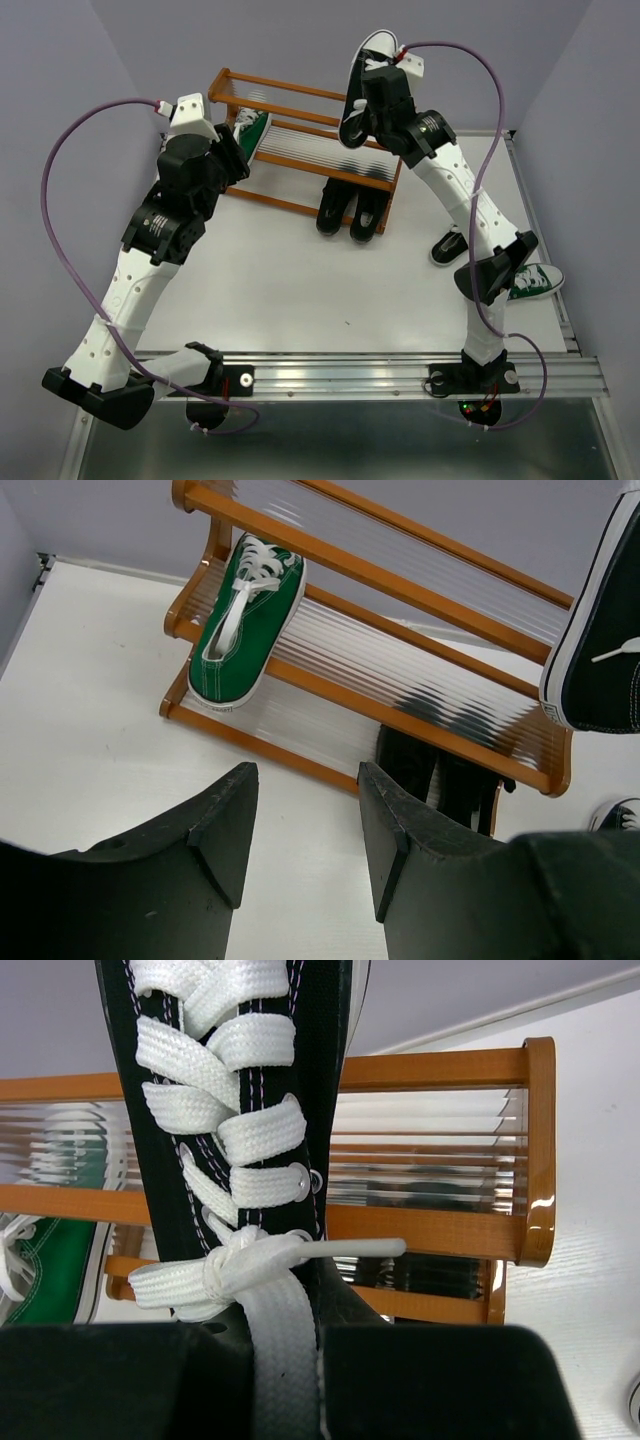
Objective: Place and organize the shoes onto the shoe shelf
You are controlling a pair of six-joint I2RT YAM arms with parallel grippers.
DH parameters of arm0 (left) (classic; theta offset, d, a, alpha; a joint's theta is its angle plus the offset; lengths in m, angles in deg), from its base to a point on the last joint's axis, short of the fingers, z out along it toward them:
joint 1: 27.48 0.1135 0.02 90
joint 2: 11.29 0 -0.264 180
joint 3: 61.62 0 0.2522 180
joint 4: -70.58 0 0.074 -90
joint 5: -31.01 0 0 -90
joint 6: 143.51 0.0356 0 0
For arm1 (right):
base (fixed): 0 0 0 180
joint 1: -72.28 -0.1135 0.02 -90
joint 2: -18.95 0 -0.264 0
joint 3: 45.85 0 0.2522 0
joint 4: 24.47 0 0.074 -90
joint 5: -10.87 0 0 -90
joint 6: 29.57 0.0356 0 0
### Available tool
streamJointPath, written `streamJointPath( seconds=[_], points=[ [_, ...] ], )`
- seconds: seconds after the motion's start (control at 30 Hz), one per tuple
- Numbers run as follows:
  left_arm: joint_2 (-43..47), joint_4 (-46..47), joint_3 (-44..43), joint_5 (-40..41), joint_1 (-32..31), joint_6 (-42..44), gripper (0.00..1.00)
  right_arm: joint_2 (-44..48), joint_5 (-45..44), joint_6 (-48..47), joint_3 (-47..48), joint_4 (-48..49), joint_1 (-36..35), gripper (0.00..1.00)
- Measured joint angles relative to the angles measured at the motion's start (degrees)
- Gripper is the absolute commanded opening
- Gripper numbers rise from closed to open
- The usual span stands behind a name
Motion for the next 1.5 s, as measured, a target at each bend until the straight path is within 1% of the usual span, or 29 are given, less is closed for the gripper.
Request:
streamJointPath(
  seconds=[0.37,0.43,0.5,0.6,0.7,0.73,0.9,0.97,1.0,1.1,1.13,1.23,1.3,1.4,1.5],
  points=[
    [0.22,-0.09,0.46,0.0,0.02,0.0,0.56,-0.48,1.27,0.96,-2.36,0.02,0.44,0.01],
    [0.37,-0.09,0.72,0.0,0.07,0.0,0.56,-0.59,1.27,1.07,-2.49,-0.04,0.44,0.06],
    [0.5,-0.13,0.9,0.0,0.22,0.0,0.56,-0.85,1.27,1.27,-2.49,0.0,0.44,0.14],
    [0.55,-0.11,1.11,0.0,0.39,0.0,0.56,-0.98,1.29,1.38,-2.49,0.37,0.7,0.22],
    [0.55,-0.13,1.14,0.0,0.42,0.0,0.56,-0.98,1.29,1.46,-2.45,2.34,0.9,0.28],
    [0.55,-0.11,1.14,0.0,0.48,0.0,0.55,-0.98,1.29,1.44,-2.43,3.15,0.96,0.32],
    [0.57,-0.11,1.2,0.0,0.52,0.0,0.56,-0.94,1.29,1.55,-1.88,5.29,1.57,0.43],
    [0.57,-0.11,1.25,0.0,0.59,-0.02,0.56,-0.94,1.38,1.27,-1.86,5.27,1.55,0.49],
    [0.57,-0.09,1.27,-0.02,0.74,-0.02,0.56,-0.94,1.46,1.09,-1.79,5.25,1.53,0.56],
    [0.57,-0.02,1.42,-0.04,0.76,-0.02,0.56,-0.74,1.55,0.57,-1.53,5.25,1.51,0.64],
    [0.57,0.0,1.51,-0.04,0.76,-0.02,0.56,-0.52,1.53,0.31,-1.53,5.18,1.51,0.69],
    [0.57,0.09,1.88,-0.2,0.76,-0.02,0.56,0.74,1.16,-0.39,-1.53,5.14,1.51,0.75],
    [0.55,0.09,2.03,-0.22,0.76,-0.04,0.55,2.05,0.24,-0.94,-1.6,5.14,1.51,0.77],
    [0.55,0.11,2.12,-0.26,0.76,-0.02,0.56,6.49,-2.14,-2.12,-3.37,5.55,1.51,0.8],
    [0.55,0.13,2.14,-0.44,0.76,-0.02,0.56,13.22,-5.66,-3.04,-8.04,5.88,1.9,0.82]
  ],
)
